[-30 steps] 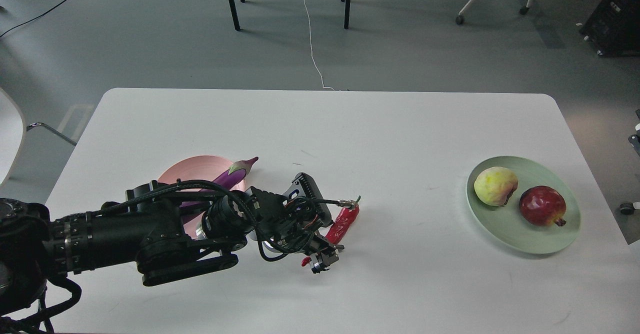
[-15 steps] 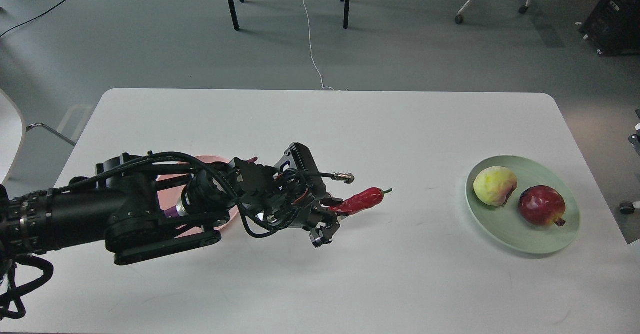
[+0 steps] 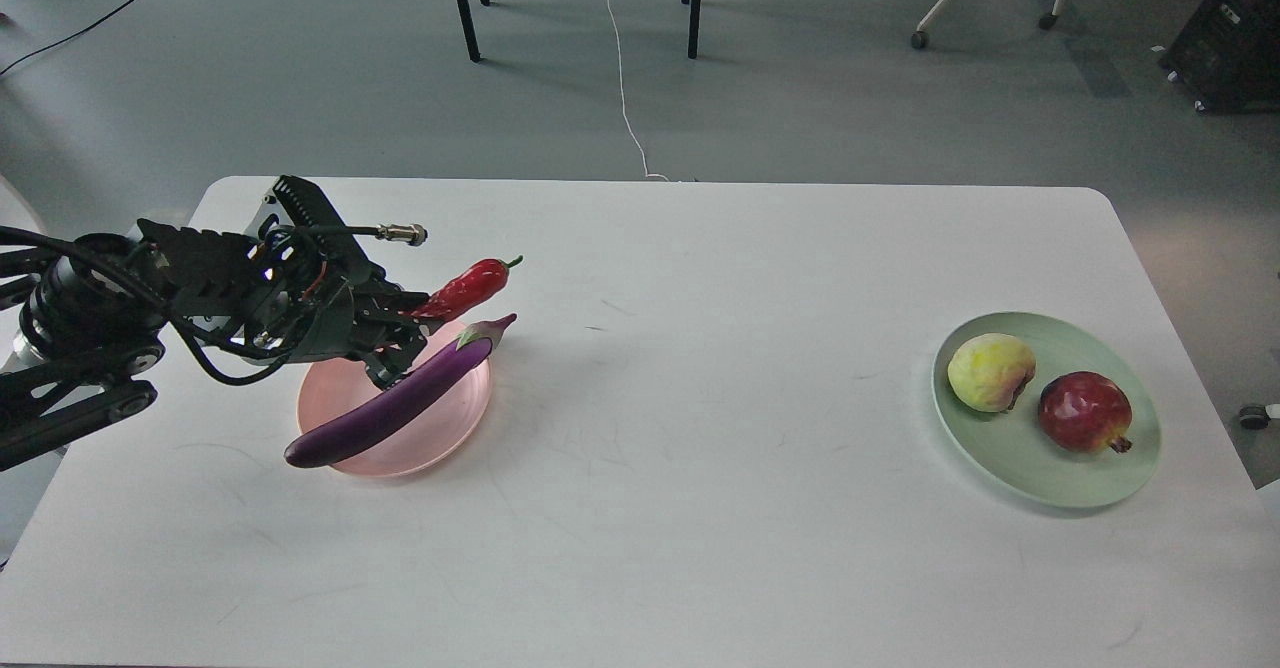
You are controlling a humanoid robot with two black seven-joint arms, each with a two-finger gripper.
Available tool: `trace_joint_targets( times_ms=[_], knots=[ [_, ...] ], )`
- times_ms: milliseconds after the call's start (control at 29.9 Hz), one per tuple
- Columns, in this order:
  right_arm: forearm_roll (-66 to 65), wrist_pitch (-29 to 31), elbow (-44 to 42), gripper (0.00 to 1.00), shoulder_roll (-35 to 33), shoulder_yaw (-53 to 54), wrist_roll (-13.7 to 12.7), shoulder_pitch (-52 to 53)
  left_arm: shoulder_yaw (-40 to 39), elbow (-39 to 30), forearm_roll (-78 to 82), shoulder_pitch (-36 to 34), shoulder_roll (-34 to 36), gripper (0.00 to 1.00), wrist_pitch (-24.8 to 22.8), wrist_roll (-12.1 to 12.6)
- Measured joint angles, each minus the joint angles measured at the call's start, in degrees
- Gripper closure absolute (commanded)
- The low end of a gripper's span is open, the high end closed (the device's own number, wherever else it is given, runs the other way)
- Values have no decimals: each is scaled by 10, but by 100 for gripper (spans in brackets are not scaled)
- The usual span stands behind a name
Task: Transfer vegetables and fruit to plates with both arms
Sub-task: 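Carry the chili pepper onto the pink plate beside the eggplant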
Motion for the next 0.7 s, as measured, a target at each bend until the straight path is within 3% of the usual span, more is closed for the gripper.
trace_joint_targets(
  times_ms=[167,234,301,334,401,702],
  knots=[
    [0,0,0,1,0,0,0,0,21,85,0,36,-10,75,49,-6],
    [0,0,1,1,-5,0,0,0,23,106,0,51,-16,65,64,-12],
    [0,0,1,1,-9,0,0,0,24,115,-1,64,-20,41,70,-14],
    [0,0,1,1,-10,0,0,0,24,117,-1,68,-21,36,73,-15],
    [0,0,1,1,-11,0,0,0,23,117,-2,73,-24,34,80,-17],
    [0,0,2,1,-11,-1,0,0,19,111,-7,91,-38,4,168,-40]
  ],
)
